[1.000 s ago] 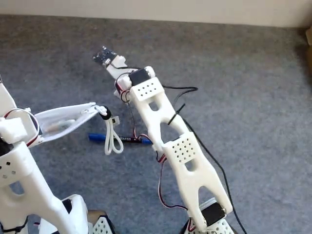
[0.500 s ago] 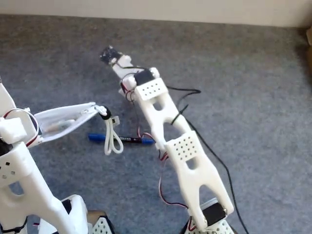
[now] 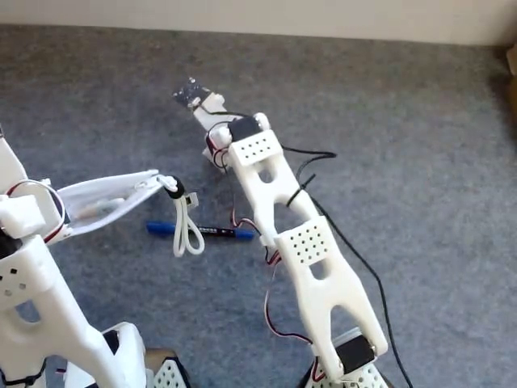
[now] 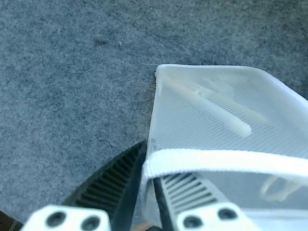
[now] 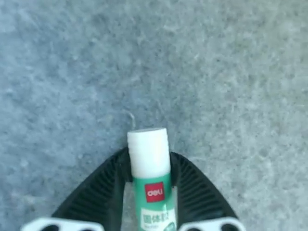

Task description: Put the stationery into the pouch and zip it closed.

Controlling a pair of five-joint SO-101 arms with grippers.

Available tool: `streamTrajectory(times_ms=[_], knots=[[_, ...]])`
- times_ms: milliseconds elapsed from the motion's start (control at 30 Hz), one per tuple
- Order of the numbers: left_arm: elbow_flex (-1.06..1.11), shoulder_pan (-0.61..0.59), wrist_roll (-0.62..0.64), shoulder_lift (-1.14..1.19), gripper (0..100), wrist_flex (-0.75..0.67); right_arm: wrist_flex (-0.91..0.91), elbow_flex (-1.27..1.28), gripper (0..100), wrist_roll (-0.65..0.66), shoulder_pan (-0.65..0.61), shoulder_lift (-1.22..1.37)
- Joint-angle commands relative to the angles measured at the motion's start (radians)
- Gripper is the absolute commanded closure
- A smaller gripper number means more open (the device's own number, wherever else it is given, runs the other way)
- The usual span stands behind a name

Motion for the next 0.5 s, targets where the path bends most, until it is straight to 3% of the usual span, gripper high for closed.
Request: streamTrajectory(times_ms=[0, 300, 467], knots=[[-0.004, -0.016, 0.003, -0.004, 99, 0.000, 0.139, -0.062, 99.1, 0.015, 0.007, -0.002], [-0.004, -0.018, 0.003, -0.004, 99, 0.002, 0.460, -0.266, 98.4, 0.017, 0.001, -0.002], [-0.004, -0.018, 0.003, -0.004, 99, 0.002, 0.495, -0.265, 89.4, 0.060, 0.007, 0.001]])
